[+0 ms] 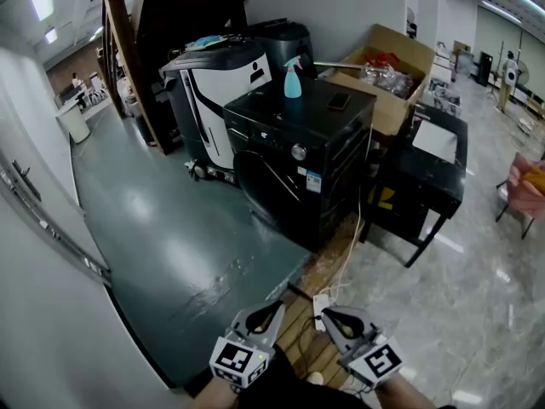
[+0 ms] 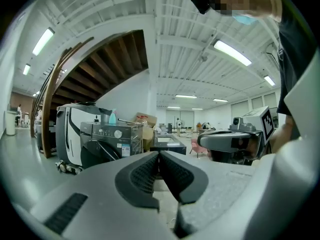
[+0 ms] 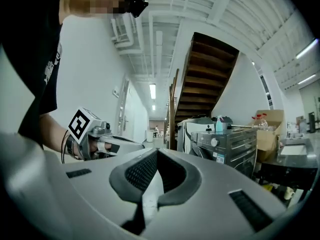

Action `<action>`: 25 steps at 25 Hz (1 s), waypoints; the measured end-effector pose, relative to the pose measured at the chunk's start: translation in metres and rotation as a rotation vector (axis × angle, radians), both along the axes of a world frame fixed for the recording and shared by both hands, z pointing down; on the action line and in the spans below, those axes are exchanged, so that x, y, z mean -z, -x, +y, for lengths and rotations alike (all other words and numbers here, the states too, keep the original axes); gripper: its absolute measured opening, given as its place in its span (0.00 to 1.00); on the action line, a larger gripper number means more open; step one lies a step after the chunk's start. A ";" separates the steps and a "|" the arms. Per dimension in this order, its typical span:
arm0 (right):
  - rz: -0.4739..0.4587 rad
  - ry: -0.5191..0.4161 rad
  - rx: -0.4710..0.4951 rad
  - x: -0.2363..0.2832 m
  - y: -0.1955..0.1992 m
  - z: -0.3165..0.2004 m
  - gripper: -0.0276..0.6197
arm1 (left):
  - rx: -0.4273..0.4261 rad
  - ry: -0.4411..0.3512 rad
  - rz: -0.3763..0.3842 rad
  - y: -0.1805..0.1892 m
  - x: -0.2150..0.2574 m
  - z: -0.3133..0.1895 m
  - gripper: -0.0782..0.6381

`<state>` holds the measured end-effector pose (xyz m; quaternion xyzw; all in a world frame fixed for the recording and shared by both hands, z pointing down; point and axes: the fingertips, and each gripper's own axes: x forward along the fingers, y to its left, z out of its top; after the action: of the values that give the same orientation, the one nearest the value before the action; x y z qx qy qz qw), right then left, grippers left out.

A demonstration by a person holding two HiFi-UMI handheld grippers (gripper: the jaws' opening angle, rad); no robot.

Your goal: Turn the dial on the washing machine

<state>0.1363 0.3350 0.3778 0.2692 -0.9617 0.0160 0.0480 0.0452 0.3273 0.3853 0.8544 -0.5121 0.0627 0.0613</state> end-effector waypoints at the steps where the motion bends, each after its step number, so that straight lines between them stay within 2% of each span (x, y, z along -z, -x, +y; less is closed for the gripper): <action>1: -0.007 0.003 -0.009 0.000 -0.002 -0.002 0.05 | 0.002 0.003 -0.003 0.000 0.001 -0.001 0.12; 11: -0.058 -0.046 -0.021 0.028 -0.013 -0.032 0.05 | 0.031 -0.067 -0.058 -0.003 0.020 -0.021 0.12; 14: -0.063 -0.044 -0.018 0.029 -0.010 -0.048 0.05 | 0.050 -0.024 -0.055 -0.001 0.019 -0.032 0.12; 16: -0.067 -0.038 -0.019 0.030 -0.007 -0.063 0.05 | 0.061 0.003 -0.048 0.002 0.018 -0.046 0.12; 25: -0.060 -0.033 -0.053 0.024 0.018 -0.161 0.09 | 0.052 0.005 -0.025 0.025 0.006 -0.144 0.12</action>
<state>0.1187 0.1742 0.3537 0.2945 -0.9555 0.0096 0.0141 0.0205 0.1833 0.3792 0.8397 -0.5348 0.0731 0.0585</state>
